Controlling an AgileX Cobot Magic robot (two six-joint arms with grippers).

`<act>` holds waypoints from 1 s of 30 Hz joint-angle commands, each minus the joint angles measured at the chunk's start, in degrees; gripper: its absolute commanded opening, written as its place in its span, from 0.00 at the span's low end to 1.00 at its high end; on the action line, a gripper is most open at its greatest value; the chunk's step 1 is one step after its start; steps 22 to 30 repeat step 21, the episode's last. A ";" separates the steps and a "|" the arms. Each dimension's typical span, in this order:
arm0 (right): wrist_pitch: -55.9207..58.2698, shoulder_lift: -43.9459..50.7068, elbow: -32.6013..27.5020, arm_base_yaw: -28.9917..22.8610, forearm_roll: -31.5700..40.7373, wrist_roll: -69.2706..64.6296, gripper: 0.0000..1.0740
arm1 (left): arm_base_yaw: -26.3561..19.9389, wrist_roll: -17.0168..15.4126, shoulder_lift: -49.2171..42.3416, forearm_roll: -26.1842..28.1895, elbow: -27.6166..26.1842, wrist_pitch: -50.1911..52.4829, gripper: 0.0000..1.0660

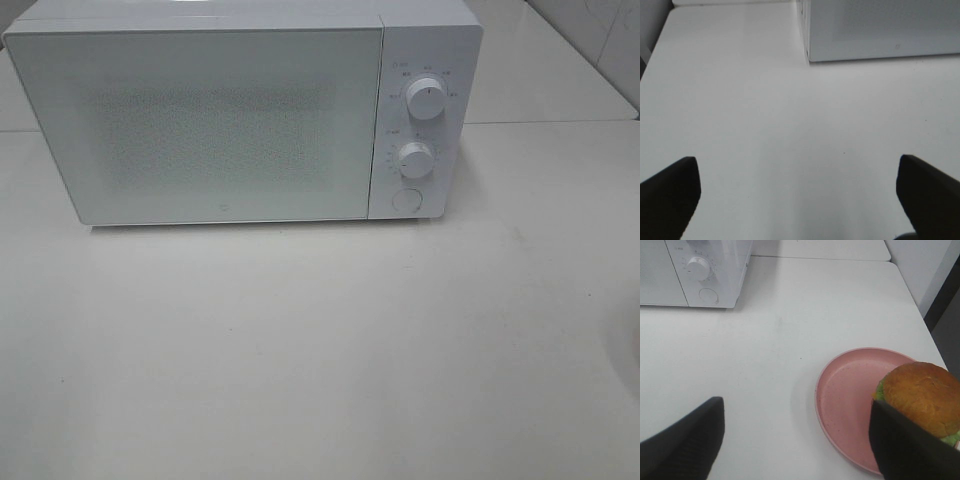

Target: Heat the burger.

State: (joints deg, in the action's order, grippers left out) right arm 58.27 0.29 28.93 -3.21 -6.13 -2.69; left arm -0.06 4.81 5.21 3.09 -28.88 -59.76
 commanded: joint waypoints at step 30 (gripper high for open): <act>-0.57 1.26 -0.11 0.40 -0.06 0.46 0.71 | -0.23 -0.57 -6.99 0.92 0.34 0.29 0.94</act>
